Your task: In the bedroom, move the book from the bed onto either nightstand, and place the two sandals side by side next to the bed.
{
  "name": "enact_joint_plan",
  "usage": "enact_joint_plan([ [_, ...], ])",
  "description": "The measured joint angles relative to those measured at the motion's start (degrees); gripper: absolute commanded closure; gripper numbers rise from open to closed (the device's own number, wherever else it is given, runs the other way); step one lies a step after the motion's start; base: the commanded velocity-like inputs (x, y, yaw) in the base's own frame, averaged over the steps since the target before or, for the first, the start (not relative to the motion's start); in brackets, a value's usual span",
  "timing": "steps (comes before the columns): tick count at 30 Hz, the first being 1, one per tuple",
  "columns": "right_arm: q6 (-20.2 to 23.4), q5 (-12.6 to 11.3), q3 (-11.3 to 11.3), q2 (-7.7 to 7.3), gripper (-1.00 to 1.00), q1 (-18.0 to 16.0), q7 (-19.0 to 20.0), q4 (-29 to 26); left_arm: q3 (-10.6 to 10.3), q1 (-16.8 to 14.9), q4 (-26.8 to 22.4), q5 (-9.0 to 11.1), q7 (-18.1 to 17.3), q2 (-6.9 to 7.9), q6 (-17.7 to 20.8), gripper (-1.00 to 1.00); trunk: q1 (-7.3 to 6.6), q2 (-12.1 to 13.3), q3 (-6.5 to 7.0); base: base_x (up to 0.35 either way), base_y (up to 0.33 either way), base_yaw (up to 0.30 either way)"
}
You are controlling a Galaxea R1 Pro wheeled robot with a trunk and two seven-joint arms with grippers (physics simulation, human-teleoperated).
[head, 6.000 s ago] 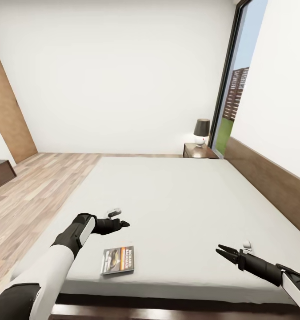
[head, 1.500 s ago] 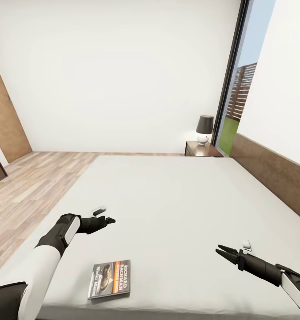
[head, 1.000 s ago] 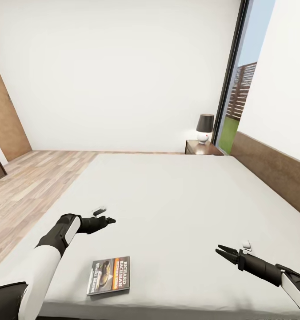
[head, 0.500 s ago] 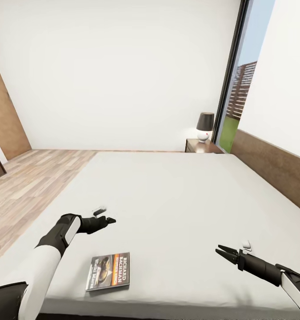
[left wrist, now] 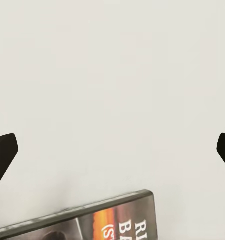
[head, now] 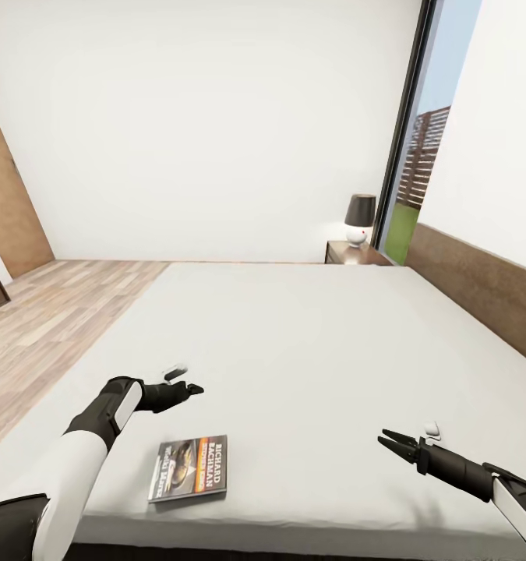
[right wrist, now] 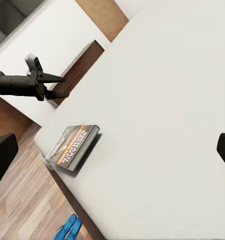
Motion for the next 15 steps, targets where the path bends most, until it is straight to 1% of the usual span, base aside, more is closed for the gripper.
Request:
enact_joint_plan([
  [15,0.02,0.00,0.07,0.00,-1.00,0.00,0.00,0.00,0.00,0.00,0.02,0.00,0.00,0.00,-0.06,-1.00,3.30,-6.02,-2.69,0.000,0.000,0.000],
])
